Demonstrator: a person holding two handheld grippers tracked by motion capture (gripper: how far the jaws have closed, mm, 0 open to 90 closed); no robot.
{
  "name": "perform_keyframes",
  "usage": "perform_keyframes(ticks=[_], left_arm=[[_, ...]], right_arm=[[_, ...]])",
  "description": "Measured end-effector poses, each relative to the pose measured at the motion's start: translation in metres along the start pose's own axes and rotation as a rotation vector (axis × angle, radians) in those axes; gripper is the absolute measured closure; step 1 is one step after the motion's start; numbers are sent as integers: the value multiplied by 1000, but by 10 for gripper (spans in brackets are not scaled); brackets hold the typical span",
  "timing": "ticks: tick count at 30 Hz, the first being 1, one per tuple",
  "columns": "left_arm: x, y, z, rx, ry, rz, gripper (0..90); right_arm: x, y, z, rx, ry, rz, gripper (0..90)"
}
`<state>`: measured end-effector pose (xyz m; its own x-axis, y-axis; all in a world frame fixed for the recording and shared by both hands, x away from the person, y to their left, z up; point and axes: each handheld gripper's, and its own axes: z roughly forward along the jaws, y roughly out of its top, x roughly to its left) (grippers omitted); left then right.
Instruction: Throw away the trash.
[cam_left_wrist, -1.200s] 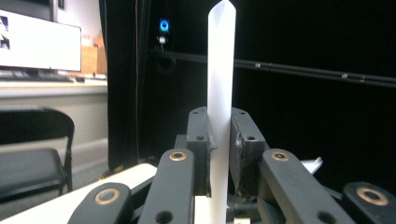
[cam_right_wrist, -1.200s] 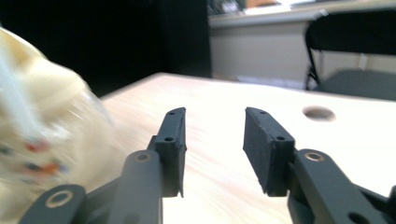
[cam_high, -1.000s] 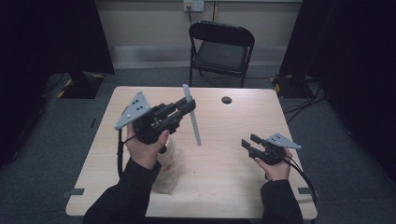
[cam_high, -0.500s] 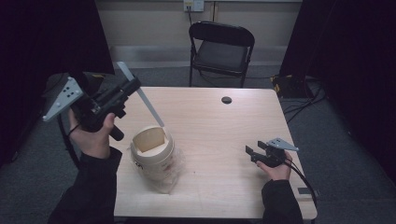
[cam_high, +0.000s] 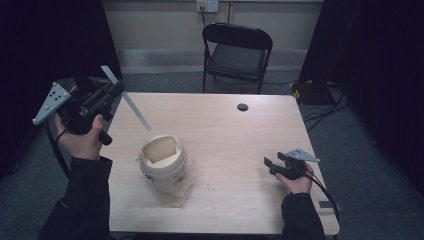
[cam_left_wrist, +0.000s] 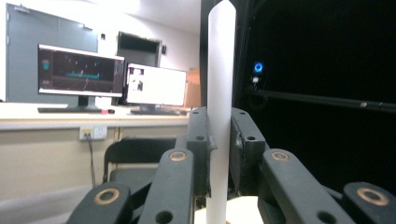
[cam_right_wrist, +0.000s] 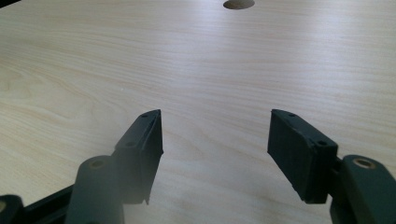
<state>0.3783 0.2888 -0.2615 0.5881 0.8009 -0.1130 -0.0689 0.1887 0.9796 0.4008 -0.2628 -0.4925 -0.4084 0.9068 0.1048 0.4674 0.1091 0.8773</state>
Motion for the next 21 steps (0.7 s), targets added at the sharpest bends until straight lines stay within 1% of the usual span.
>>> perform_keyframes(ticks=[1, 3, 6, 7, 12, 15, 17, 21], left_arm=[[1, -3, 0, 9, 5, 1, 799], [5, -13, 2, 34, 3, -15, 799], [8, -26, 3, 67, -1, -24, 799], [8, -30, 4, 76, -2, -36, 798], [8, -49, 9, 131, -20, -41, 799], [7, -61, 12, 161, -30, -55, 799], [6, -68, 13, 183, -41, -53, 799], [4, -82, 16, 222, -58, -68, 799]], right_arm=[[0, 0, 0, 0, -1, -1, 356], [0, 0, 0, 0, 0, 0, 356], [0, 0, 0, 0, 2, -3, 356], [0, 0, 0, 0, 1, -1, 356], [0, 0, 0, 0, 0, 1, 356], [-1, 0, 0, 0, 0, 1, 356], [-1, 0, 0, 1, 0, 3, 356], [-1, 0, 0, 1, -2, 5, 357]])
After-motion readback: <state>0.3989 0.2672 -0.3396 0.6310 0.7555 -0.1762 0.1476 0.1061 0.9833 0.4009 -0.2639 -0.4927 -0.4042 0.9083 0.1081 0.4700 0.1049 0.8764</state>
